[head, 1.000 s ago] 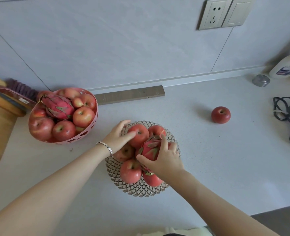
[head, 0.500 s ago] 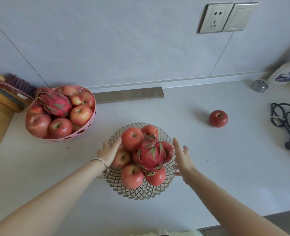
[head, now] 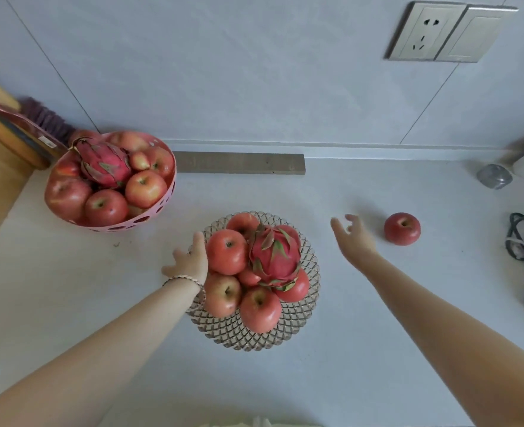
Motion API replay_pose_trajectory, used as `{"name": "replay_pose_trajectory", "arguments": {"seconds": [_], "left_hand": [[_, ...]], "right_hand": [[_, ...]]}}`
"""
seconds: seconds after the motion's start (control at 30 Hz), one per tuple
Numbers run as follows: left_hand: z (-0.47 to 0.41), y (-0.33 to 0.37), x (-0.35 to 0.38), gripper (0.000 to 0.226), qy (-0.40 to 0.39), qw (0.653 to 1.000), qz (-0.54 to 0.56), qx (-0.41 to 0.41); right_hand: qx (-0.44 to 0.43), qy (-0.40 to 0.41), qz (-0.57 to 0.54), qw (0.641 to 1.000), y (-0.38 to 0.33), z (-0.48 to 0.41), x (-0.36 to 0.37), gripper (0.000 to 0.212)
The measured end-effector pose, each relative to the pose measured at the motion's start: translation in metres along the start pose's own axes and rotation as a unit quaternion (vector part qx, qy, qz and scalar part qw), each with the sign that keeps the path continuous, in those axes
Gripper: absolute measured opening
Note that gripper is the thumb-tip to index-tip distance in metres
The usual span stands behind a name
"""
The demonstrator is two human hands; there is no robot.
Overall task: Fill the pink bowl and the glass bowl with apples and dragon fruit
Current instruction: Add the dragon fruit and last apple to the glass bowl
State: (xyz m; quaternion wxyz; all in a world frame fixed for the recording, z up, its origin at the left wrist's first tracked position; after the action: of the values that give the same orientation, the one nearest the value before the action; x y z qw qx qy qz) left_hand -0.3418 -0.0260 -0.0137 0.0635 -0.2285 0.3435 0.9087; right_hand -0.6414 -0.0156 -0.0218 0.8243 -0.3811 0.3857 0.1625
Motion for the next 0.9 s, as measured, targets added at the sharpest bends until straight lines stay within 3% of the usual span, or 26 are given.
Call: {"name": "replay_pose_trajectory", "arguments": {"seconds": [0.1,0.23,0.3,0.4,0.5,0.63,0.73,0.83,0.9], "left_hand": [[-0.007,0.019,0.007,0.08,-0.007,0.985,-0.05,0.164],[-0.007,0.025,0.022,0.083,-0.077,0.962,-0.111,0.235],[-0.008,0.027,0.022,0.081,-0.088,0.961,-0.128,0.23],[-0.005,0.028,0.019,0.061,-0.082,0.952,-0.148,0.255],[0.001,0.03,0.021,0.048,-0.078,0.951,-0.152,0.257],[0.004,0.035,0.015,0.071,-0.072,0.944,-0.2,0.254],[0.031,0.051,0.006,0.069,-0.046,0.928,-0.134,0.346],[0.072,0.068,0.0,0.072,-0.159,0.861,-0.031,0.482],[0.092,0.067,-0.003,0.075,-0.25,0.822,-0.011,0.511]], "right_hand": [[0.04,0.019,0.207,0.977,0.033,-0.032,-0.03,0.062],[0.057,0.082,0.318,0.943,0.055,-0.066,-0.058,0.059],[0.064,0.081,0.336,0.936,0.063,-0.08,-0.065,0.054],[0.089,0.028,0.29,0.952,0.075,-0.088,-0.062,0.063],[0.046,0.027,0.276,0.96,0.075,-0.085,-0.062,0.06],[0.006,0.012,0.11,0.994,0.045,-0.055,-0.062,0.064],[-0.068,0.001,-0.078,0.995,-0.006,-0.008,-0.063,0.064],[-0.077,-0.135,-0.316,0.936,-0.058,0.053,-0.061,0.053],[-0.085,-0.219,-0.355,0.905,-0.083,0.092,-0.051,0.06]]}}
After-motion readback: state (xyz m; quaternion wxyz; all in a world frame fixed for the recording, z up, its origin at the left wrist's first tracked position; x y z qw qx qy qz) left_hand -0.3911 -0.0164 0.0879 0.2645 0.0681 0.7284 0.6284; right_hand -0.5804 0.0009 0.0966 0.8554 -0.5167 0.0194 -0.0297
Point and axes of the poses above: each hand's wrist, its own z-axis away from the middle knuckle, its own x-axis out of the palm, y = z × x, the point moved 3 cm from there along -z, towards the middle knuckle, and after that the axes turned 8 degrees about z, right-handed, at the moved point
